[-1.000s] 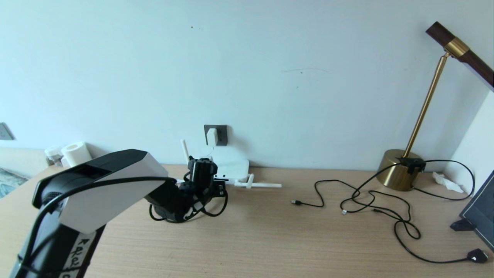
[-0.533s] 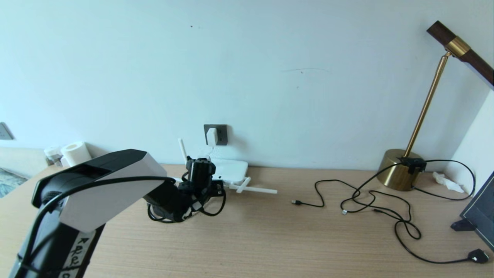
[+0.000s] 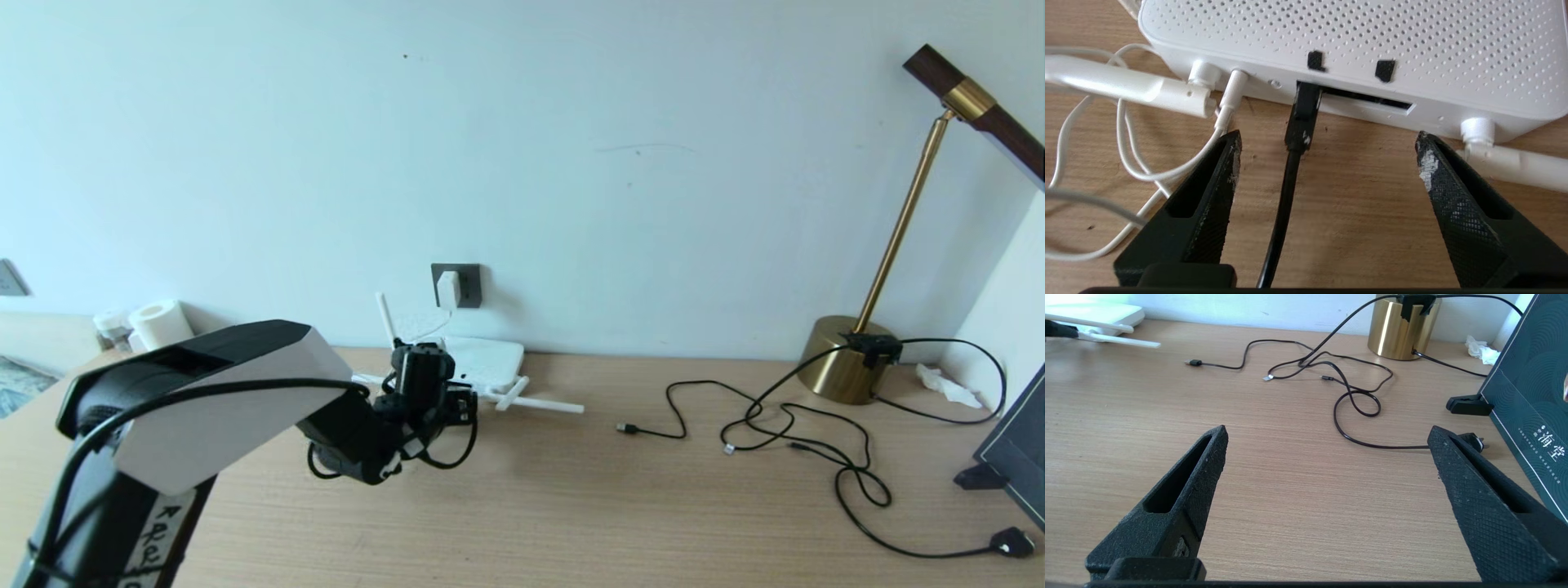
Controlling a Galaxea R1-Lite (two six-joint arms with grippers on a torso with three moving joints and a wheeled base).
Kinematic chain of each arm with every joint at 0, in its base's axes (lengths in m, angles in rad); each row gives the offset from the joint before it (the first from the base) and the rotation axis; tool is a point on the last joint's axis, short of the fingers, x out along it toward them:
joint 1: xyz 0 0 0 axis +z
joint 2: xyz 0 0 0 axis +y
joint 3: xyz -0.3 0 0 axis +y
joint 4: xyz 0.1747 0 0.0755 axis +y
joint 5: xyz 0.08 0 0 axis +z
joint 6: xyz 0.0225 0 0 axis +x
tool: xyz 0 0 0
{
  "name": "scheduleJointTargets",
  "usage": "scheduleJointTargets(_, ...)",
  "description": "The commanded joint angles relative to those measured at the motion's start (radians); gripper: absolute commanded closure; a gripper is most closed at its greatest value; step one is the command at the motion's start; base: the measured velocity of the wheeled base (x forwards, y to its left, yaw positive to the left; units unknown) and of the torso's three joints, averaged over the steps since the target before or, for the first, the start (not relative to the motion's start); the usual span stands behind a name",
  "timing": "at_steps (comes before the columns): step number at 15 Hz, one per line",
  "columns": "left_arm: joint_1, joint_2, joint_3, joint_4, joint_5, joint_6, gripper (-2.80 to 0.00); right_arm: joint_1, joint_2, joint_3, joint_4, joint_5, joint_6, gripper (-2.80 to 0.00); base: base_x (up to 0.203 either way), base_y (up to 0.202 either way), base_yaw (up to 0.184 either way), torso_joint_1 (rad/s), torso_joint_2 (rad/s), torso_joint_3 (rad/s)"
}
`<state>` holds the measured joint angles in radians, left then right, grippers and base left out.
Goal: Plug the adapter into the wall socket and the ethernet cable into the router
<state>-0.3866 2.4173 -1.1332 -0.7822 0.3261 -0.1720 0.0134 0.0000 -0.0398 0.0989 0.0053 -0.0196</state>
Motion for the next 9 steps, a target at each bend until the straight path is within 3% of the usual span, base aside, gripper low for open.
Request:
scheduleJointTargets(1,-0.004,-0.033,0.055,-0.02,0.003,0.0,-2.8,0.0,0.001,0.0,0.001,0.001,0.0,-2.8,0.0,0.0,0.0,0.0,0.0,0.0)
scheduleJointTargets(4,-0.045,-0.117,0.211,-0.094,0.006,0.001,-2.8,0.0,0.001,0.0,0.001,0.001,0.0,-2.8,0.0,0.0,0.0,0.0,0.0,0.0)
scheduleJointTargets(7,-0.093,-0.241,0.384,-0.213,0.055,0.003,-2.8,0.0,0.002,0.0,0.001,0.001,0.0,-2.8,0.0,0.0,0.0,0.0,0.0,0.0)
scheduleJointTargets(8,-0.102,-0.291,0.426,-0.253,0.075,0.019,0.0,0.0,0.0,0.0,0.001,0.001,0.0,-2.8,0.0,0.0,0.0,0.0,0.0,0.0)
scheduleJointTargets(9,-0.106,-0.344,0.456,-0.273,0.086,0.039,0.0,0.0,0.001,0.0,0.001,0.001,0.0,-2.8,0.0,0.0,0.0,0.0,0.0,0.0)
